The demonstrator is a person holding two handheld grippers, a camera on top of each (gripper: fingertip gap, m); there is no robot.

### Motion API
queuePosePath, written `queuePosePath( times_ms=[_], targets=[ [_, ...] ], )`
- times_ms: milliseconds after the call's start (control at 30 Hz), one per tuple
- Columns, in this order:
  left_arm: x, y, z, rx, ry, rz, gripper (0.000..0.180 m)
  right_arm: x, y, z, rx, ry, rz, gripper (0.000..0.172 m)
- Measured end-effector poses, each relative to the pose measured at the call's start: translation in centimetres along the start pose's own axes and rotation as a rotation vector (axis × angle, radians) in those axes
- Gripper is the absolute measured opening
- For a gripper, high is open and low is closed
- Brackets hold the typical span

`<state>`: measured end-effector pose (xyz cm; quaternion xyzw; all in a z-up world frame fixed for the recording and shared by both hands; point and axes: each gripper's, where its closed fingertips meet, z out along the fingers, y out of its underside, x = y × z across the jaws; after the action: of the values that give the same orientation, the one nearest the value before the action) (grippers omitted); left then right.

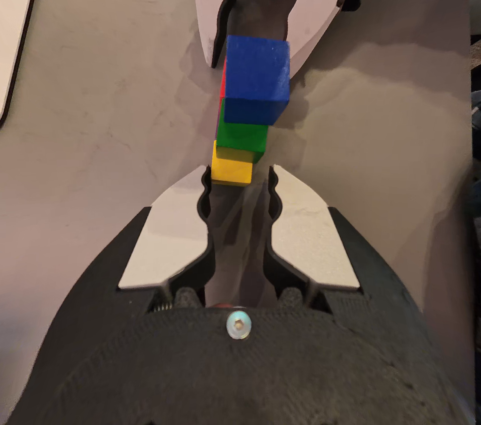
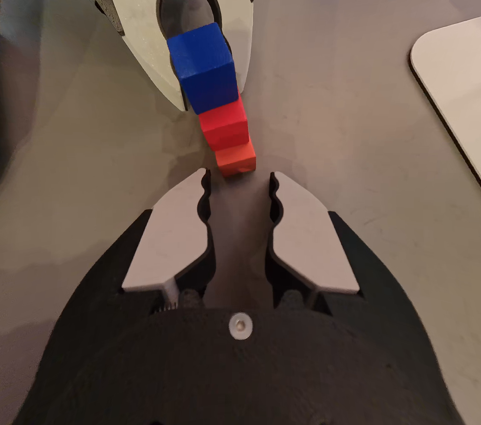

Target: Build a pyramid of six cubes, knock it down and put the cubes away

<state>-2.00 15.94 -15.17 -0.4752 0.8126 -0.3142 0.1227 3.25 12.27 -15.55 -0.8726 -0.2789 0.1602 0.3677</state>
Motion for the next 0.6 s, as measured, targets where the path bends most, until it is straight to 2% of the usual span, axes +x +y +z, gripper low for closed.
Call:
queuePosePath(
  times_ms=[33,400,600],
  targets=[
    [-0.01,0.07,0.06,-0.003,-0.001,0.000,0.041,-0.01,-0.01,0.15,-0.003,-0.003,-0.004,0.043],
    [-0.53,-0.01,0.29,0.005,-0.019,0.003,0.029,0.01,-0.15,0.77,-0.013,-0.023,-0.039,0.032],
    [-0.59,-0.18,0.67,0.011,-0.019,0.001,0.028,0.03,-0.07,0.84,-0.013,-0.022,-0.043,0.029]
  ],
)
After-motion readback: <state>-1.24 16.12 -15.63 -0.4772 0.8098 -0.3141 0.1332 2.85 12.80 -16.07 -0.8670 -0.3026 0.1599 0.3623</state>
